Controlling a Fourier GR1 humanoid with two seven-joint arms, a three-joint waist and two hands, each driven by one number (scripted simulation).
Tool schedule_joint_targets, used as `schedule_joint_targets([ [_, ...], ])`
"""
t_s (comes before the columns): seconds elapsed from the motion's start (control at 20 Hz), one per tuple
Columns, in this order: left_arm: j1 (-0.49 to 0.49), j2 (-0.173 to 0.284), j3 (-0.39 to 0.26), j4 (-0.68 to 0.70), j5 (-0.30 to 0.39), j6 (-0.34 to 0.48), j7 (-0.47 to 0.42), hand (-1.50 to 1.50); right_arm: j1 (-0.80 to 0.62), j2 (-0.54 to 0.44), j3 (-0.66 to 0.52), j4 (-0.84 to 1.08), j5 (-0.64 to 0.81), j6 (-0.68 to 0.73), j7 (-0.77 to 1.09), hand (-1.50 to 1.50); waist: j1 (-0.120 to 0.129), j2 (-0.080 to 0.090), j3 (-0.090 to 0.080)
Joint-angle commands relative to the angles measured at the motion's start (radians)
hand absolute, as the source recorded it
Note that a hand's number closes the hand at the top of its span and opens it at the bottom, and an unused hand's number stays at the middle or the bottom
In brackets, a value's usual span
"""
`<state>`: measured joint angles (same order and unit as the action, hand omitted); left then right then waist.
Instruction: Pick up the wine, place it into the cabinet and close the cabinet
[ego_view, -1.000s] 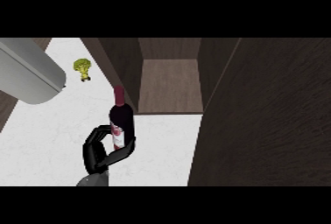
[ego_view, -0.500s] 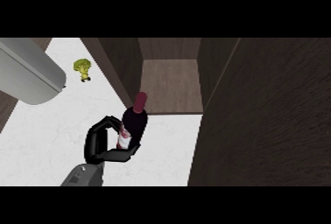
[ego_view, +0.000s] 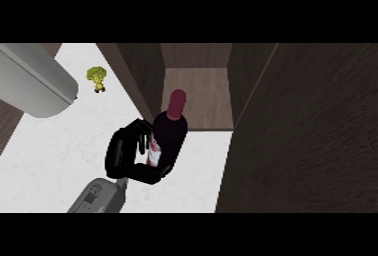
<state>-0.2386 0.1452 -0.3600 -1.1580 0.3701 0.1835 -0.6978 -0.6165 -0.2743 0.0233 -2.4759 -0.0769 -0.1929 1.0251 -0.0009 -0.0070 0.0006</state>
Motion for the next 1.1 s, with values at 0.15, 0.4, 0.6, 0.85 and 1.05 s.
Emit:
schedule_joint_targets([
  [0.15, 0.01, -0.025, -0.053, -0.298, 0.003, 0.068, 0.253, 1.5, 0.017, 0.024, 0.016, -0.039, -0.041, -0.008, 0.02, -1.5, 0.006, 0.002, 0.0],
  [0.4, -0.079, -0.049, -0.052, -0.441, -0.039, 0.205, 0.468, 1.5, 0.052, 0.005, -0.057, -0.078, -0.116, 0.015, 0.032, -1.5, 0.0, 0.002, 0.0],
  [0.6, -0.26, -0.127, -0.04, -0.342, -0.101, 0.283, 0.567, 1.5, 0.02, -0.012, -0.07, -0.075, -0.125, 0.019, 0.069, -1.5, -0.013, 0.003, 0.0],
  [0.85, -0.379, -0.142, 0.035, -0.299, -0.105, 0.329, 0.707, 1.5, -0.024, -0.011, -0.074, -0.028, -0.118, 0.015, 0.062, -1.5, -0.009, 0.004, -0.001],
  [1.05, -0.388, -0.144, 0.033, -0.245, -0.136, 0.346, 0.649, 1.5, 0.031, 0.001, -0.039, -0.14, -0.09, 0.0, 0.108, -1.5, -0.013, 0.003, -0.001],
])
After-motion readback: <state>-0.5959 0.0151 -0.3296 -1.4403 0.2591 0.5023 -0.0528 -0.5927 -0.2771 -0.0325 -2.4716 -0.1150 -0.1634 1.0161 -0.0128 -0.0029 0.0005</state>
